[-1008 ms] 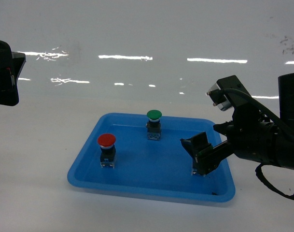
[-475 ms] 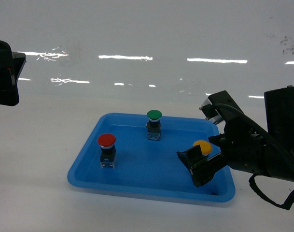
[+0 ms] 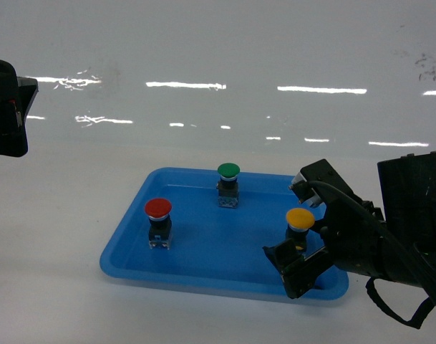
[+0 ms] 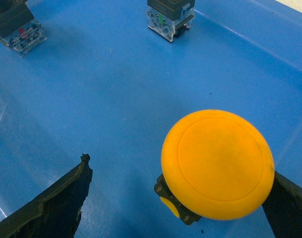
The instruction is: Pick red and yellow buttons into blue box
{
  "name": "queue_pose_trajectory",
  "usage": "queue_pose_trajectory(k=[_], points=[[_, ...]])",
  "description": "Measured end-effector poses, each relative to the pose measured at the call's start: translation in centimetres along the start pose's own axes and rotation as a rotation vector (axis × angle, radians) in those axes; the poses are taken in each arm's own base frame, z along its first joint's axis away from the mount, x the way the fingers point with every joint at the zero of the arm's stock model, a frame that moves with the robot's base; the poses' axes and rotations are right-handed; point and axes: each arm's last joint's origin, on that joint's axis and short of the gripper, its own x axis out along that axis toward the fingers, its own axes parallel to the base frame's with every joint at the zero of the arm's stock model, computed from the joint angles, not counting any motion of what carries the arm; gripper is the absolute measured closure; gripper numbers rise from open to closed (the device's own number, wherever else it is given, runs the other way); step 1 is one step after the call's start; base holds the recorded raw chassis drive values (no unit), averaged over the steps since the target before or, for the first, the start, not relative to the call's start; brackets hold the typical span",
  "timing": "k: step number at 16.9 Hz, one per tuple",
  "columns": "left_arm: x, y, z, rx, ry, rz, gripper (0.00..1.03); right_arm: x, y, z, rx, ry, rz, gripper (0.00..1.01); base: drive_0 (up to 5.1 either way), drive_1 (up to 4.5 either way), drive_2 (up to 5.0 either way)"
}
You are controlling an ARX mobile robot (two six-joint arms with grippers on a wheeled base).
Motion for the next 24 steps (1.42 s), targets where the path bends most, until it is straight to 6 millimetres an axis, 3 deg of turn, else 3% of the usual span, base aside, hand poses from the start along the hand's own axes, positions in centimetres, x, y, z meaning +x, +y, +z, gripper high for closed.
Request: queue_pose_trajectory(k=[9, 16, 17, 22, 23, 24], points=[[0.0, 0.0, 0.0, 0.0, 0.0, 0.0, 0.05, 0.6, 0.0, 0.2, -0.025, 0.004, 0.006, 0.03, 0.0, 0.0, 0.0], [0.0, 0.0, 0.0, 0.0, 0.0, 0.0, 0.05, 0.6, 0.0, 0.2, -0.03, 0.002, 0.003, 0.7, 0.0, 0.0, 0.0], [0.0, 0.0, 0.0, 0.0, 0.0, 0.0, 0.05, 0.6, 0.0, 0.2, -0.03, 0.001, 0.003, 0.74, 0.0, 0.0, 0.0], [0.0, 0.0, 0.0, 0.0, 0.0, 0.0, 0.05, 0.5, -0.1, 0.2, -0.028, 0.001, -0.001, 0.75, 0.0, 0.0, 0.0], [0.0, 0.0, 0.0, 0.0, 0.0, 0.0, 0.05, -1.3, -1.3, -0.4, 0.012, 0.005, -0.063, 0.75, 0.0, 0.0, 0.0], [0.0, 0.0, 0.0, 0.0, 0.0, -0.001, 0.05, -4.6, -2.4, 1.5, 0.054, -0.067, -0.106, 0.75, 0.0, 0.0, 0.0]])
